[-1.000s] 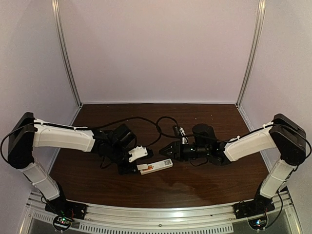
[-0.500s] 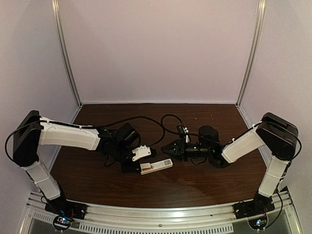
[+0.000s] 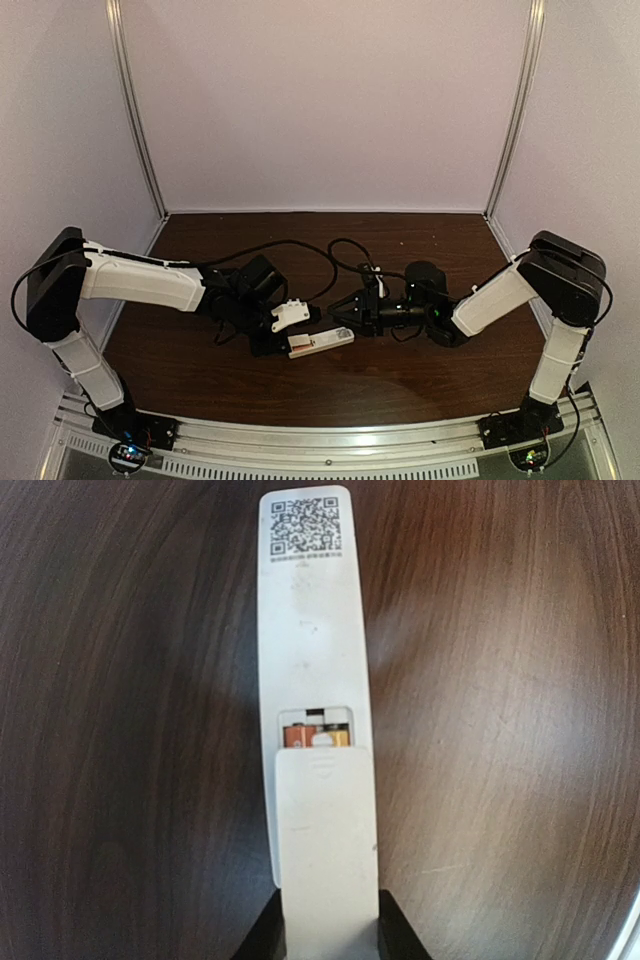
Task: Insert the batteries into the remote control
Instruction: Load the battery cover onto the remote control without the battery cover, then press the battery cover onto the remote control.
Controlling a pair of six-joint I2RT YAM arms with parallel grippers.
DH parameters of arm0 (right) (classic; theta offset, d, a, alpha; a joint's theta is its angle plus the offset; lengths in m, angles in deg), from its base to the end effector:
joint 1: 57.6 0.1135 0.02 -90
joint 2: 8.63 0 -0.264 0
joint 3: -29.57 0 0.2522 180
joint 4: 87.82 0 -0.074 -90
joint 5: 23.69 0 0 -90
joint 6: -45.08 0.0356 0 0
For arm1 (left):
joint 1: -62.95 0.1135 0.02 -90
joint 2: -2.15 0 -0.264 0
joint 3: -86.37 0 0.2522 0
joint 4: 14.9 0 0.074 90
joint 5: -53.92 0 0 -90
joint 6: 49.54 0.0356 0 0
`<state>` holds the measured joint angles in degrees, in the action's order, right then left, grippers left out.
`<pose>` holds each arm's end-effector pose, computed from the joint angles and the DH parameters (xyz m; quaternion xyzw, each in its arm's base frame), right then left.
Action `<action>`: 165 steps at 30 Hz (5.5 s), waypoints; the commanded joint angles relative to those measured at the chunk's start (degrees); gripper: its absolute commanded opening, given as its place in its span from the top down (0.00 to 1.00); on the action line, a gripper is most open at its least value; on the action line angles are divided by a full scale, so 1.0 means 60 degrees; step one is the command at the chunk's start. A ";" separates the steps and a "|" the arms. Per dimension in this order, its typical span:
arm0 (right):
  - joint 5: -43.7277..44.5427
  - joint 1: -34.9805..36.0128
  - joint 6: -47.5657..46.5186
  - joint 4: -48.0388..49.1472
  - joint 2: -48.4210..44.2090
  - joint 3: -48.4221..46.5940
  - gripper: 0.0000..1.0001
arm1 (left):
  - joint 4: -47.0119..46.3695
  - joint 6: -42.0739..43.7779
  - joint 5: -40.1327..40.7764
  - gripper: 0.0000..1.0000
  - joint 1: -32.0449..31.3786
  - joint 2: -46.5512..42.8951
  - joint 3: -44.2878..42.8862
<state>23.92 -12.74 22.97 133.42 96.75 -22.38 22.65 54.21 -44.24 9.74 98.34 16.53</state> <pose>0.2229 0.2556 0.1443 -0.0777 0.7563 0.6434 0.0900 0.1891 -0.2613 0.1659 0.5494 0.8016 -0.1413 0.1886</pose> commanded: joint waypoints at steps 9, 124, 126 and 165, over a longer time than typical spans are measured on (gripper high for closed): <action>0.1165 -0.0552 -0.4525 -0.4648 -0.2846 -0.0350 0.38 | -0.0329 0.0292 -0.0146 0.86 -0.0016 -0.0074 0.0186; 0.0488 0.1440 -0.4554 -0.6522 0.0864 -0.3653 0.76 | -0.7271 -0.7612 -0.1609 0.65 0.1339 -0.2876 0.5239; 0.0425 0.1478 -0.4539 -0.6532 0.0954 -0.3742 0.76 | -0.7412 -0.7660 -0.1699 0.69 0.1339 -0.2779 0.5271; 0.0513 0.1450 -0.4870 -0.7264 0.1865 -0.4196 0.87 | -0.8131 -0.7656 -0.2038 0.78 0.1224 -0.0602 0.4291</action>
<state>26.11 -3.84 -5.64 91.09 107.48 -46.84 -24.23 7.53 -56.26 17.36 93.31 44.14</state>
